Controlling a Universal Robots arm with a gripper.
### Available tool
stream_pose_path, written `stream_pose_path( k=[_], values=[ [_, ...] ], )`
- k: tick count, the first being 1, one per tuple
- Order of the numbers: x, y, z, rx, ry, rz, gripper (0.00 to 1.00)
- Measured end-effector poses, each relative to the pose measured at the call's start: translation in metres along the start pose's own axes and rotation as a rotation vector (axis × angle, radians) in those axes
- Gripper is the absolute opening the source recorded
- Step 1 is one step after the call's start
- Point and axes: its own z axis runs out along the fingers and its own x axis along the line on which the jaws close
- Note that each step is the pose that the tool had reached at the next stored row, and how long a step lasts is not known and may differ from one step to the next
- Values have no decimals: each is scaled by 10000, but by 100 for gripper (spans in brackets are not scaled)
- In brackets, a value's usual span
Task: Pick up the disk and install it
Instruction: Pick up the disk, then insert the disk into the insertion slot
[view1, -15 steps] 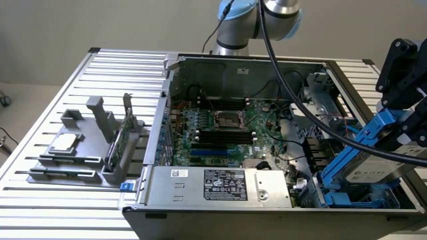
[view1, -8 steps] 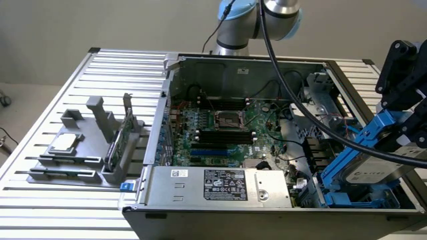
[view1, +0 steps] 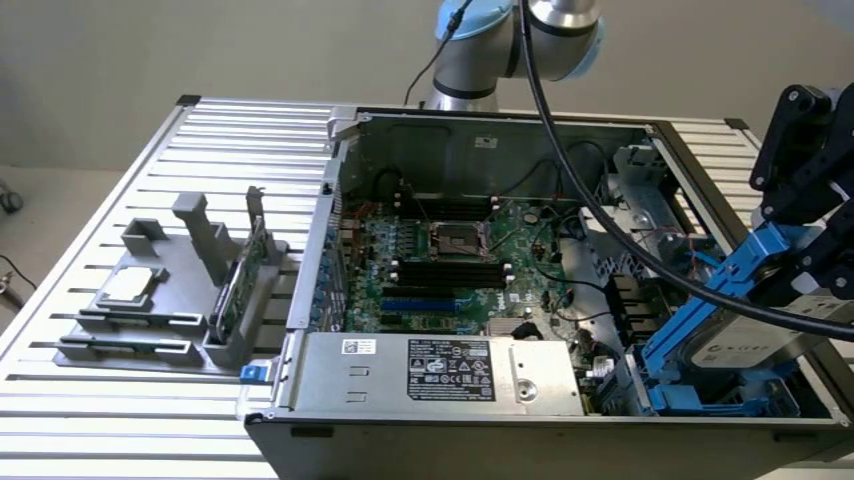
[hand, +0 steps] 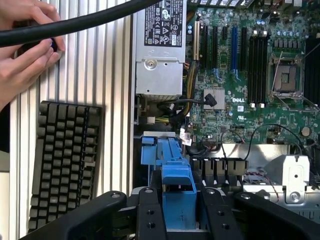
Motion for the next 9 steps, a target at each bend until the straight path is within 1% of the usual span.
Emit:
stream_pose_path(
  k=[5,9],
  values=[
    [1,-6,22,0,-17,-3,33],
    [2,-7,45,1,-43,-7,33]
  ],
)
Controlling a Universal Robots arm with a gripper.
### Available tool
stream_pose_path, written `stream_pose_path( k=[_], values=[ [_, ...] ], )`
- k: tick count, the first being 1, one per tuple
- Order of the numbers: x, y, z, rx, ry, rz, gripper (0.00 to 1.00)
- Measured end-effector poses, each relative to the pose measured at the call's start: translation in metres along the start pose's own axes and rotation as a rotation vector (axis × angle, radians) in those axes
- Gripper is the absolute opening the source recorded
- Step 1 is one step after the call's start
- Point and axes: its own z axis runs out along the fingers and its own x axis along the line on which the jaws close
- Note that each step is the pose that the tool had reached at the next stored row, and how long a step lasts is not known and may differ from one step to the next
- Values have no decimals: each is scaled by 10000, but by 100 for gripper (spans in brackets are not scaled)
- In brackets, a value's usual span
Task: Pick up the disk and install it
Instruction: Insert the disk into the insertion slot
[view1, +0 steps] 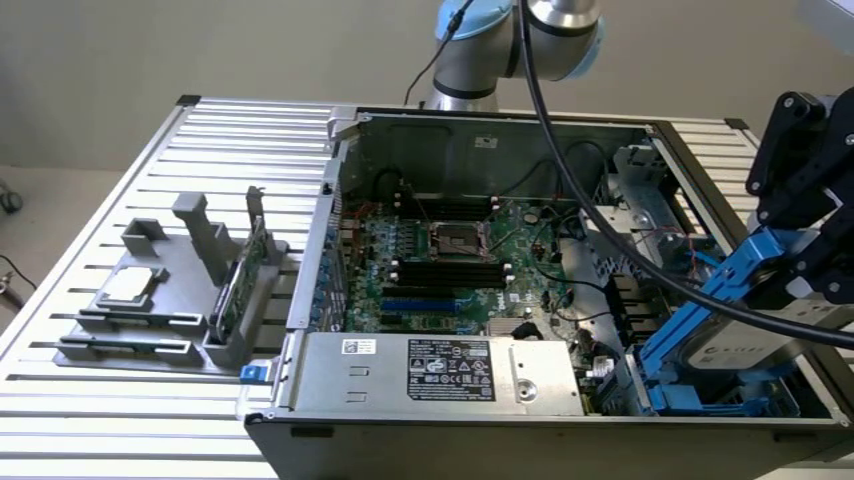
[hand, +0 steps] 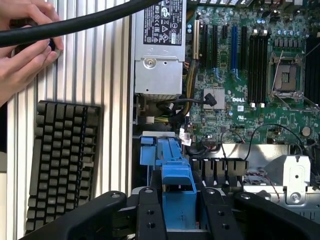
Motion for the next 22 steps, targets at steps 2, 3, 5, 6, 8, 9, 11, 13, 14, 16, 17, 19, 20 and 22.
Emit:
stream_pose_path(
  k=[2,3,5,6,8,9,11,13,14,16,17,19,20,22],
  values=[
    [1,-1,16,0,-20,-5,33],
    [1,-2,24,0,-30,-7,33],
    [2,-3,40,1,-50,-14,33],
    [2,-3,50,1,-64,-18,33],
    [3,-5,71,0,-98,-27,33],
    [4,-6,82,1,-119,-33,33],
    [5,-7,106,1,-160,-44,33],
    [6,-9,130,1,-202,-58,33],
    [6,-10,142,1,-222,-66,33],
    [8,-11,166,1,-271,-84,33],
    [9,-12,179,1,-299,-93,33],
    [12,-13,201,1,-347,-111,33],
    [14,-14,214,1,-371,-122,33],
    [20,-16,237,1,-418,-147,33]
  ],
)
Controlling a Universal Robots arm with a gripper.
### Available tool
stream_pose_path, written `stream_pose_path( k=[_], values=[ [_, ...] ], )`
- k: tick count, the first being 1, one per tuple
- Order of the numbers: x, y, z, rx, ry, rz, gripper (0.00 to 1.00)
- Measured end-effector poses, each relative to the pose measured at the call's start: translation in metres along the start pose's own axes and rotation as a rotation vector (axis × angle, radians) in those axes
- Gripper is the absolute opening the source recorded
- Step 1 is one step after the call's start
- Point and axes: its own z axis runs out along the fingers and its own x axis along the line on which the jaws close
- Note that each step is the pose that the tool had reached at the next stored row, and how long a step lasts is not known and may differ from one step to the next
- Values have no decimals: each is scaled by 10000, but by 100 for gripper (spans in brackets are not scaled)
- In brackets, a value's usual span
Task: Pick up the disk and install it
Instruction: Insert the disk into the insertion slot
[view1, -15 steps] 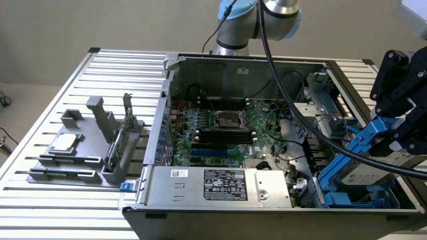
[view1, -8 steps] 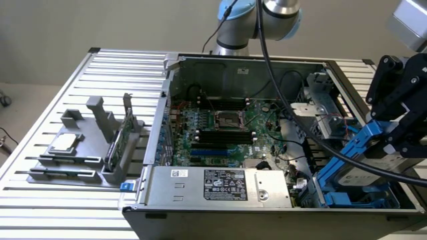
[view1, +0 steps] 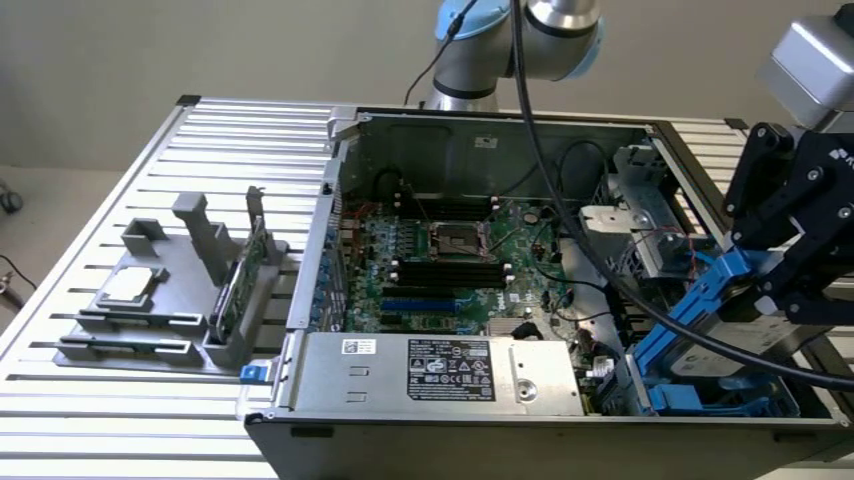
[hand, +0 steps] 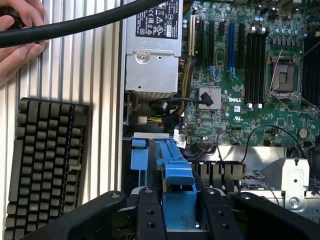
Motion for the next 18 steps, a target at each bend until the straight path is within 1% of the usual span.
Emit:
stream_pose_path(
  k=[7,10,12,15,18],
  values=[
    [33,-4,75,-1,-160,-71,33],
    [44,-5,90,0,-235,-91,33],
    [49,-4,95,1,-274,-101,33],
    [56,0,99,1,-316,-113,33],
    [57,1,98,-3,-323,-117,33]
  ],
)
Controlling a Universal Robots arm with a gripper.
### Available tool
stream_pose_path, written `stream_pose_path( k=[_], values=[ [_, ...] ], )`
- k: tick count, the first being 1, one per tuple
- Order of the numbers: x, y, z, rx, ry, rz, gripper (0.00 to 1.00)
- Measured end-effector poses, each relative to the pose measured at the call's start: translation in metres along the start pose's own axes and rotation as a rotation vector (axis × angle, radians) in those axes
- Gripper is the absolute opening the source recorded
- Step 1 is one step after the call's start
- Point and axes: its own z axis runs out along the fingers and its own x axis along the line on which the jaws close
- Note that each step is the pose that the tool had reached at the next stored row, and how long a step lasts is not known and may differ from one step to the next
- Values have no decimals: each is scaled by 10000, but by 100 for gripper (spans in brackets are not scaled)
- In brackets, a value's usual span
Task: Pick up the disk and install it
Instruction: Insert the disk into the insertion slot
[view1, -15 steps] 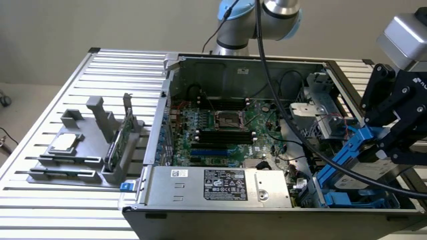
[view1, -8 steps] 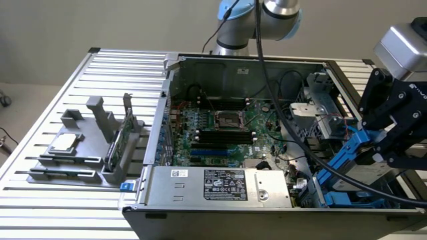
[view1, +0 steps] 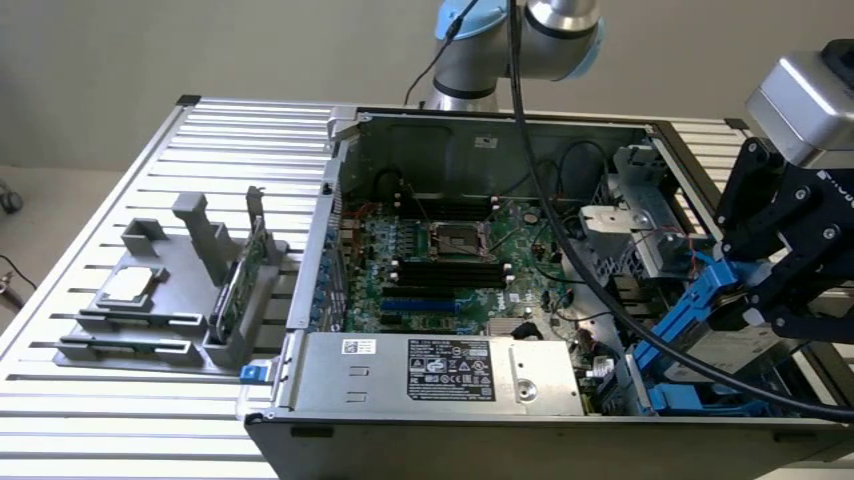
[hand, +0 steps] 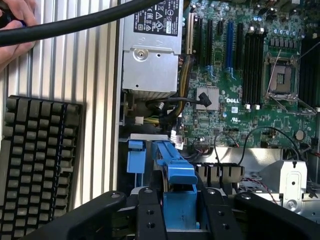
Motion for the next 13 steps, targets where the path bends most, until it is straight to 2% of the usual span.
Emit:
stream_pose_path(
  k=[7,9,11,12,13],
  values=[
    [-3,2,-32,-3,-8,-17,34],
    [-10,6,-92,-4,3,-20,37],
    [-13,8,-123,-3,4,-28,49],
    [-13,8,-126,-5,2,-32,49],
    [-14,8,-127,-5,1,-36,56]
  ],
)
